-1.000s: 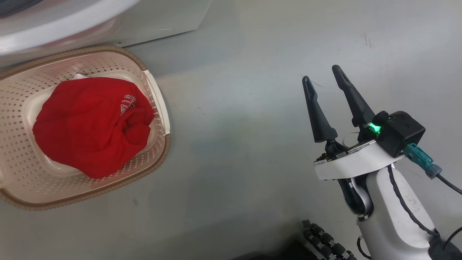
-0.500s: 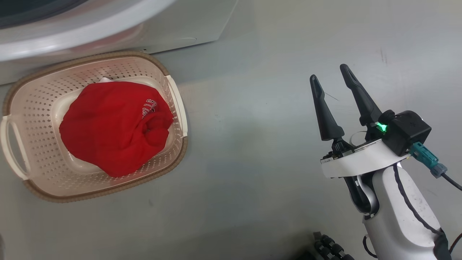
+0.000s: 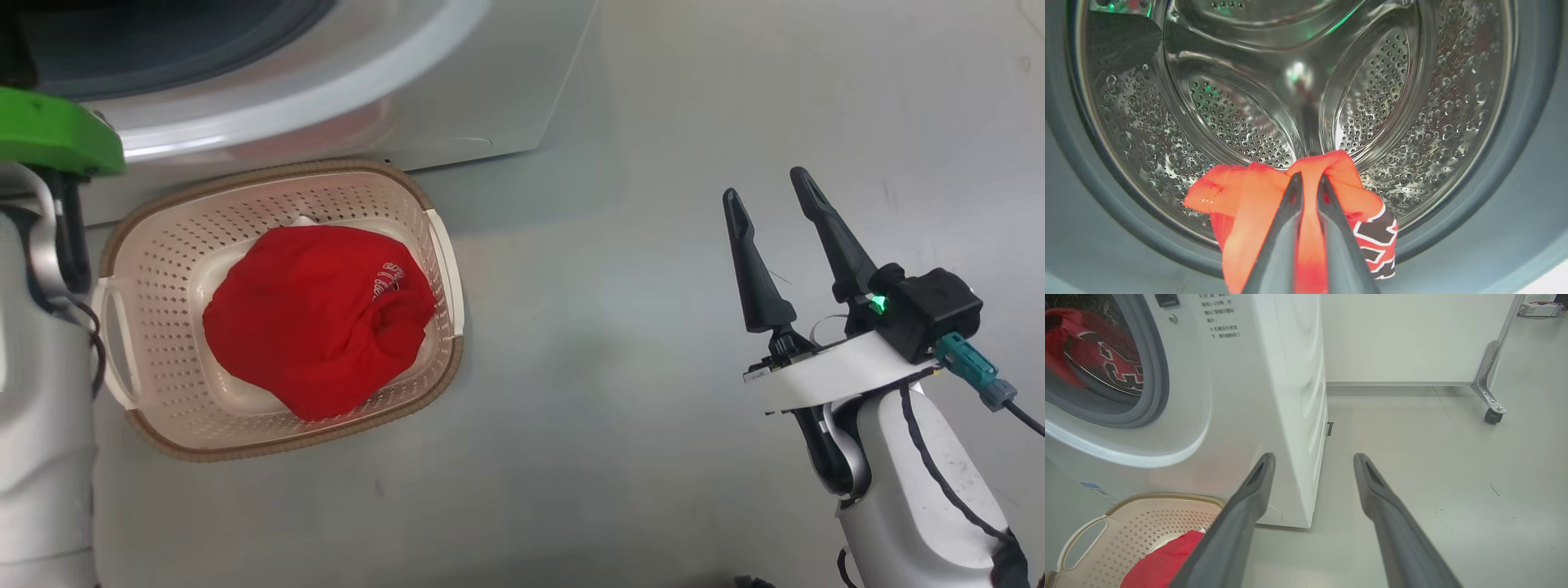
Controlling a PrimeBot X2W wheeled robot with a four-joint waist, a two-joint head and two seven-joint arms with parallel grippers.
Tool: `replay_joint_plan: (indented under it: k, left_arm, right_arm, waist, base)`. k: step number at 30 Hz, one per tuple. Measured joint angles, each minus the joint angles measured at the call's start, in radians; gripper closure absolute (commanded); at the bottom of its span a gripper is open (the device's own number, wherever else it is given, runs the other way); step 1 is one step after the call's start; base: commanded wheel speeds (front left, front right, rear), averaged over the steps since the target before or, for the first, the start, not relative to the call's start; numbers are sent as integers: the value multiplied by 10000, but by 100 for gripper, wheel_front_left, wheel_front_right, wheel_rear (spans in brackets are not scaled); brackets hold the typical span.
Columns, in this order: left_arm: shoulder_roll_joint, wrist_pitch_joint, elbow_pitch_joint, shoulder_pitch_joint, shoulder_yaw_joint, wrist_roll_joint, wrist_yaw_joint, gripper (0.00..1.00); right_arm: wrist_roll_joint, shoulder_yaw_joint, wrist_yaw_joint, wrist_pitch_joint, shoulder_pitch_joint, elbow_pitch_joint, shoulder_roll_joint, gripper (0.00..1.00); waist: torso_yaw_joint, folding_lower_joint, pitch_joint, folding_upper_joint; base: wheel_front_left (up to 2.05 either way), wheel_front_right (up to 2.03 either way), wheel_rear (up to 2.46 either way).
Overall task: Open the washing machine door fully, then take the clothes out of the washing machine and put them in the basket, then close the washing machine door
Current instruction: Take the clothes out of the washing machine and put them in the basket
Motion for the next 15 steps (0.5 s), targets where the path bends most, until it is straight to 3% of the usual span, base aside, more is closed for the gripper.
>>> replay_joint_plan:
  k: [8, 15]
  left_arm:
    - [-583, -1110, -251, 1314, -199, -67, 0, 100]
    - [-941, -1197, -696, 2409, -458, -69, 0, 100]
  right_arm:
    - [-94, -107, 0, 0, 432, 219, -40, 0]
    - [-98, -224, 0, 0, 1019, 408, -73, 0]
  waist:
    - [339, 0, -894, 0]
    - [653, 0, -1786, 0]
  base:
    - [0, 0, 0]
    - [0, 0, 0]
